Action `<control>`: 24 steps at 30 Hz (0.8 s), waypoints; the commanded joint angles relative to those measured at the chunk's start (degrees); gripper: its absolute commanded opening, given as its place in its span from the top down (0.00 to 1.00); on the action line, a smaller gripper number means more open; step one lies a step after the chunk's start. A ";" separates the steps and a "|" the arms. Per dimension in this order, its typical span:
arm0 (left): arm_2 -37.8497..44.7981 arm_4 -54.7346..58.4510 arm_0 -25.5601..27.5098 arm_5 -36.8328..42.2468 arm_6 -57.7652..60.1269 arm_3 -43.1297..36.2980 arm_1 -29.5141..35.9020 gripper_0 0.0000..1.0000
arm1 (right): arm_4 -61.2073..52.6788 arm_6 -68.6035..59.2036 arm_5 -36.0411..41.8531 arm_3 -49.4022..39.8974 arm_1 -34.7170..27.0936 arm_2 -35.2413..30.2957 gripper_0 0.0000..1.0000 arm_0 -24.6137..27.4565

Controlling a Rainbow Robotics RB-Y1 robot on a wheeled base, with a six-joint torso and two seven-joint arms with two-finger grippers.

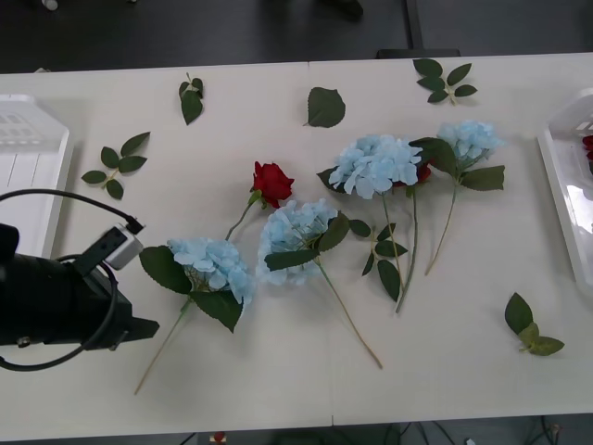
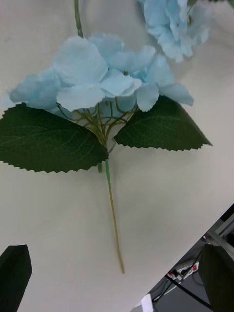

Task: Place the red flowers into the right box and the blue flowers into the left box. If a person shows an open palm, hand one flower to the person first, then continue sorting.

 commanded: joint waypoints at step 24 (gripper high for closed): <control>-20.01 -19.61 -10.20 -9.01 2.37 14.58 -4.00 0.00 | 8.67 2.49 4.23 -4.36 4.41 -5.02 0.05 1.24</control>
